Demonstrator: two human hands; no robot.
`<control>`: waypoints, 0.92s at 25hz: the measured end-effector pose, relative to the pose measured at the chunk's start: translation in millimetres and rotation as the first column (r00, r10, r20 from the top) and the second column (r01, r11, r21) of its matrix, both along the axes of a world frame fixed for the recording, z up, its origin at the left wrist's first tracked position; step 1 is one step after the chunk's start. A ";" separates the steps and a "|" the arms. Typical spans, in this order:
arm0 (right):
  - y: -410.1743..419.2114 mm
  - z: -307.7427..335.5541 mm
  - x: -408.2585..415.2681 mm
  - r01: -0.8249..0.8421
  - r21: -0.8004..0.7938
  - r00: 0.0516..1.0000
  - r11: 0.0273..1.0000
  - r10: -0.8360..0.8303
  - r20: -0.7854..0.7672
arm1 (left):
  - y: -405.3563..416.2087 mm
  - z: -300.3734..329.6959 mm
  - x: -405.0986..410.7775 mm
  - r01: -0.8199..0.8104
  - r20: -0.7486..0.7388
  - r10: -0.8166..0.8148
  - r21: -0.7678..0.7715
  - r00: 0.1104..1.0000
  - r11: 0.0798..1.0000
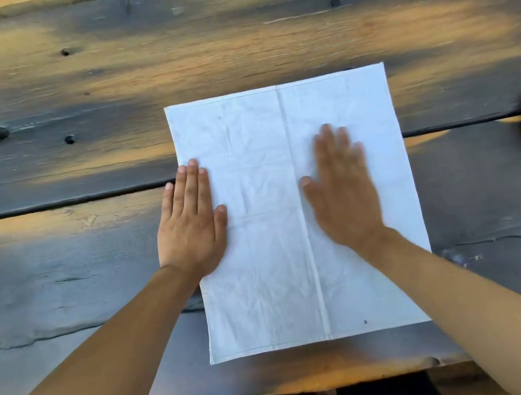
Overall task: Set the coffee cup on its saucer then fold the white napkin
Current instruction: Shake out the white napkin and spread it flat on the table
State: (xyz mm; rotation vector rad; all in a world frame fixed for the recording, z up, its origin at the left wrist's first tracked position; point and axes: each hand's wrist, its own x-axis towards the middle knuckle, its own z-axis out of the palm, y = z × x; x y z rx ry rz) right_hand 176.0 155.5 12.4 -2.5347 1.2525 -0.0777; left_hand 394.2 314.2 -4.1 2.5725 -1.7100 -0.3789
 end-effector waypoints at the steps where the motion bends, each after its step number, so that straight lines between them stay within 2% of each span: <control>1: 20.8 0.8 25.9 -0.073 -0.009 0.996 0.997 0.073 0.043 | 0.1 -0.4 0.1 0.002 0.002 -0.002 -0.006 1.000 1.000; 4: 74.1 -0.8 89.7 -0.267 0.005 0.963 0.964 0.267 0.036 | 1.2 -1.5 1.0 0.006 -0.001 -0.006 -0.013 1.000 1.000; 7: 66.9 -12.7 81.0 -0.330 -0.013 0.944 0.944 0.329 -0.025 | 0.7 -2.0 2.7 0.017 0.001 -0.017 -0.012 1.000 1.000; 9: 38.4 -18.9 39.6 -0.294 -0.056 0.953 0.954 0.289 -0.093 | 0.5 -1.8 2.7 0.012 0.000 -0.012 -0.011 1.000 1.000; 11: 1.6 -20.6 -16.9 -0.176 -0.080 0.977 0.981 0.164 -0.137 | -0.5 -0.6 2.5 0.010 -0.008 -0.010 -0.013 1.000 1.000; 14: -33.8 -15.2 -82.4 -0.025 -0.011 0.982 1.000 0.023 -0.187 | -0.3 -1.2 1.1 0.010 -0.002 -0.010 -0.029 1.000 1.000; 18: -34.0 -13.7 -86.8 0.013 0.001 0.982 1.000 -0.012 -0.190 | 0.3 -1.8 3.1 0.007 -0.021 -0.008 -0.016 1.000 1.000; 20: -30.1 -7.4 -82.1 0.002 0.000 0.979 1.000 -0.001 -0.204 | -1.4 4.2 4.5 -0.022 -0.091 0.019 -0.026 0.996 0.999; 23: 4.9 8.1 -60.1 -0.042 0.005 0.987 0.999 0.042 -0.155 | 15.9 19.2 -10.6 -0.043 -0.153 0.016 -0.179 0.988 0.983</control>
